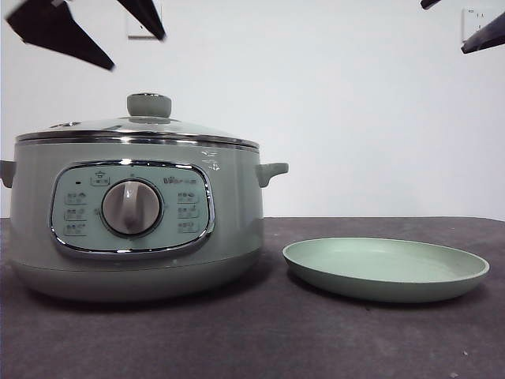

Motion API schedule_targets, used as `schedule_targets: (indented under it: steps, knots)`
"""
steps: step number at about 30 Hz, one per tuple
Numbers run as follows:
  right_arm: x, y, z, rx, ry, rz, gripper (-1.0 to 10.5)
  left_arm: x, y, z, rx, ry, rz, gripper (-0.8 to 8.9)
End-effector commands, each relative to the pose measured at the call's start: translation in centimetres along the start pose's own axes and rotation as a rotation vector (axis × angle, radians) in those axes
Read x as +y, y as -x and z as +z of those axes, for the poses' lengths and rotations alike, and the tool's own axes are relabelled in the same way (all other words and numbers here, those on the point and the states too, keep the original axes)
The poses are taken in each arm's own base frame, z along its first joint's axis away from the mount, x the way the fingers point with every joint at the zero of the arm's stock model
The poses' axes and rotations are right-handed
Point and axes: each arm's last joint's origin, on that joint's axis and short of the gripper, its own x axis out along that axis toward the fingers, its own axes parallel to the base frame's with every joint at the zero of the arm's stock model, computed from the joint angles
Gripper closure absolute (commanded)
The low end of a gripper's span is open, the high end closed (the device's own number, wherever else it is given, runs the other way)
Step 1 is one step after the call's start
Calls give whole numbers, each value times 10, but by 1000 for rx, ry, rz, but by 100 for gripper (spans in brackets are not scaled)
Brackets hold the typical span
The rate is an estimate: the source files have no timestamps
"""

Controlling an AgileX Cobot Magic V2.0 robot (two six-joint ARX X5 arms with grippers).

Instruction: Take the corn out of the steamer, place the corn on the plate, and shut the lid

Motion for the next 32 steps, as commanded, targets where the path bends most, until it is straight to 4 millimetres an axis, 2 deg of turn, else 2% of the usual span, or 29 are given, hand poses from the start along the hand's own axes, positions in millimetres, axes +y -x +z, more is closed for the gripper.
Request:
schedule_targets:
  steps: [1,7,12,14,18,25,28,32]
  knots:
    - [0,0,1,-2,-4,-1,595,-3,-18,-2,46,-37,26,374]
    - [0,0,1,-3,-4,-9,595,-8,-42,-10,118,-60,53,376]
    - [0,0,1,-3,-4,-9,595,-11,-50,-17,172,-64,60,397]
    - [0,0,1,-3,-4,-9,596,-11,-51,-18,185,-75,80,504]
    - [0,0,1,-3,-4,-9,597,-10,-50,-19,199,-120,95,840]
    - [3,-1,1,1,4,4,599,-11,-46,-12,163,-149,113,822]
    - [7,-4,1,5,17,26,599,-14,-35,-5,112,-153,112,822]
    - [16,-13,3,11,23,77,599,-18,-5,6,-3,-159,139,822]
